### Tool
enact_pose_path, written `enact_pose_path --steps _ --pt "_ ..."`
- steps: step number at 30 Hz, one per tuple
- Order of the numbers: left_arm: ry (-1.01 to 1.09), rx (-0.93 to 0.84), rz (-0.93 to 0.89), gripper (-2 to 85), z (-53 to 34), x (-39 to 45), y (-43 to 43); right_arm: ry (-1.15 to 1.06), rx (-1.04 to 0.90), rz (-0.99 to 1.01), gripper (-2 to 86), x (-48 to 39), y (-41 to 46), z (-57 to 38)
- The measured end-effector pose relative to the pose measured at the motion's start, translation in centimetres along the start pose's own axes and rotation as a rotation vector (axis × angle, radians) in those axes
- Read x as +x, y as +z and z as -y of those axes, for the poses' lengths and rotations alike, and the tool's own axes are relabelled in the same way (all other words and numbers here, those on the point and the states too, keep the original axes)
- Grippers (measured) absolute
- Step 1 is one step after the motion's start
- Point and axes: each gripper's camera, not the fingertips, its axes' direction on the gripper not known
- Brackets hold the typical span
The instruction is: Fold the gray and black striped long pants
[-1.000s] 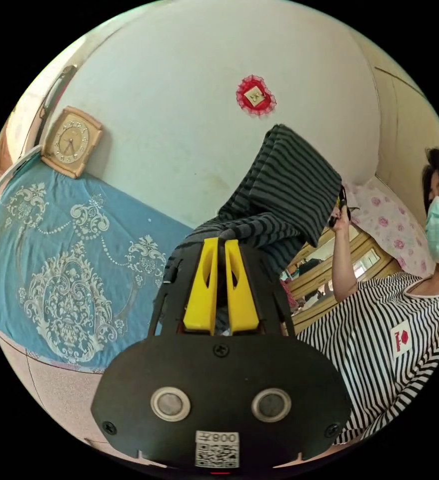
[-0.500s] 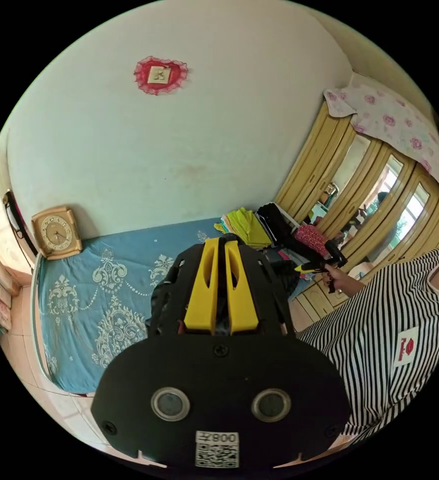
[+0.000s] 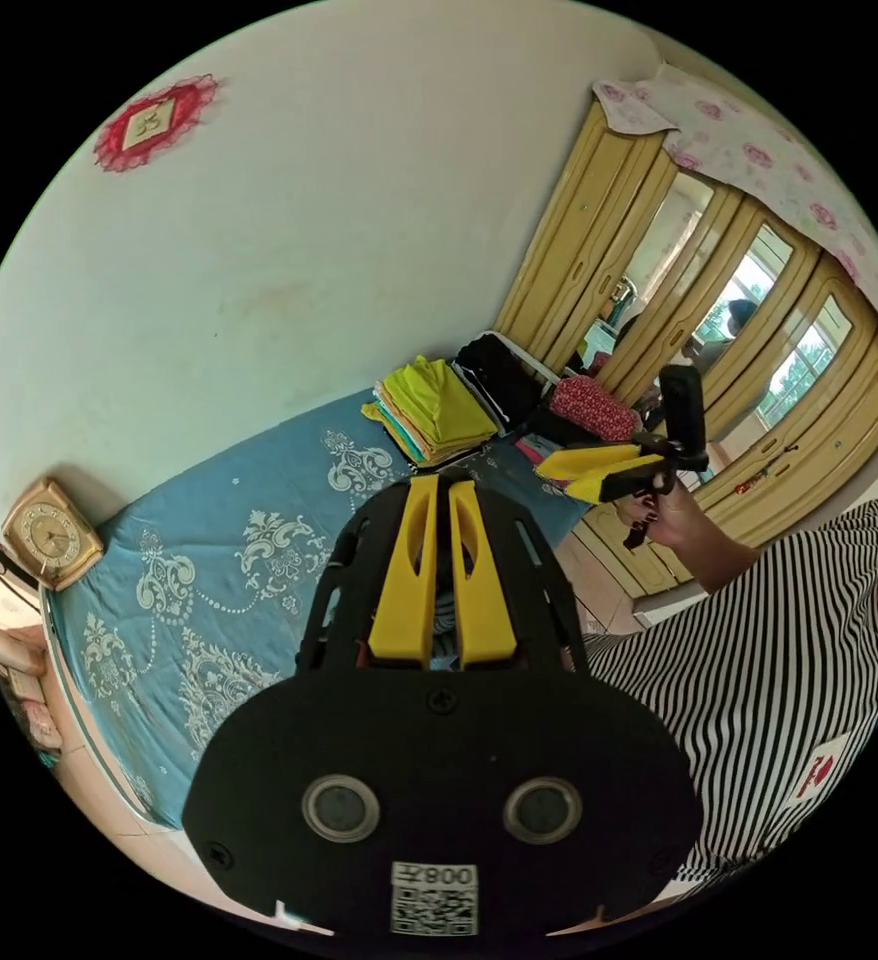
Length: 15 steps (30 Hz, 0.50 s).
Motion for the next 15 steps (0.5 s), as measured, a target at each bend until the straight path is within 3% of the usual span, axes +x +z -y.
enact_pose_path --steps 2,5,10,15 --pt "0.042 -0.016 0.009 1.4 1.6 1.7 0.3 -0.206 -0.060 -0.083 10.9 -5.7 3.8 3.2" --pt "0.075 -0.035 0.041 1.4 3.1 3.3 0.7 -0.348 -0.103 -0.218 11.5 -10.3 7.5 5.0" --pt "0.106 -0.038 0.083 1.6 4.2 4.8 0.8 -0.433 -0.131 -0.322 7.7 -12.8 11.4 4.9" --pt "0.112 -0.070 0.108 2.0 3.9 4.3 1.0 -0.452 -0.229 -0.285 3.8 -13.5 13.5 5.2"
